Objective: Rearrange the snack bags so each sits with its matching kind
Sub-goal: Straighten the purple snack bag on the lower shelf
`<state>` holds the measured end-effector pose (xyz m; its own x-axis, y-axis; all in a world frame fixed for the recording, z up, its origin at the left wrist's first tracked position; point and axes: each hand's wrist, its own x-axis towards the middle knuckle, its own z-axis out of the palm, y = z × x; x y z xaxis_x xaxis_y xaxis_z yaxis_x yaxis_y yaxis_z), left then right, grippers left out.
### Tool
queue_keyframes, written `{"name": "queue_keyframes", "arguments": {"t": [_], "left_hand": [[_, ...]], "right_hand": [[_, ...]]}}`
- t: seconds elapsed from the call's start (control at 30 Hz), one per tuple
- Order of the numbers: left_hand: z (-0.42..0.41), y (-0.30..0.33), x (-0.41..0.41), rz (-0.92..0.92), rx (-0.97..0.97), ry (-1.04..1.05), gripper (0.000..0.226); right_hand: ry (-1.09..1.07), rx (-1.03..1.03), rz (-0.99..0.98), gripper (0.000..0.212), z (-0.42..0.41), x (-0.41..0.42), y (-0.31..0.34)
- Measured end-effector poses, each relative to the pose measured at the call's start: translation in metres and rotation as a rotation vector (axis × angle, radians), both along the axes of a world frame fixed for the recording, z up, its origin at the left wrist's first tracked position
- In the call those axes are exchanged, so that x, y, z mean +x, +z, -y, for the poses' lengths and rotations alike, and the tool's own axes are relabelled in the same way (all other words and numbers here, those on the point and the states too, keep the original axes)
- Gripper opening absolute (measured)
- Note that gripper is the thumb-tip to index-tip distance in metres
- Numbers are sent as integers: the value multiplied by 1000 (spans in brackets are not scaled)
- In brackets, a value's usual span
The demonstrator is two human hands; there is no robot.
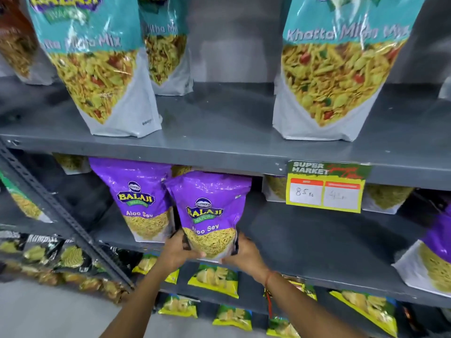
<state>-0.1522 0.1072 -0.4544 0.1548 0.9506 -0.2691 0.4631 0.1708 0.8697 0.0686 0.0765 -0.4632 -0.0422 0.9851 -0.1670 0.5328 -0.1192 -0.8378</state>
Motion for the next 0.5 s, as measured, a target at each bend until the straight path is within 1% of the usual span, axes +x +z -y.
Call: {"name": "queue_keyframes", "arguments": {"t": [0.07,0.13,0.17,0.33,0.5], "left_hand": [[1,-2,0,29,3,13,81],[2,-3,-2,53,6,54,92],[1,-5,-2,64,15,59,93],[3,-3,22,20,77,33,77],[-1,4,75,-37,165,11,71]], "right_hand": [[-8,12,-3,80,-2,-1,-2],[-1,20,21,79,-3,0,-3],[7,22,40,77,-3,1,-2],[-24,17,63,73,-1,25,1],[-126,30,48,69,9,75,11]]}}
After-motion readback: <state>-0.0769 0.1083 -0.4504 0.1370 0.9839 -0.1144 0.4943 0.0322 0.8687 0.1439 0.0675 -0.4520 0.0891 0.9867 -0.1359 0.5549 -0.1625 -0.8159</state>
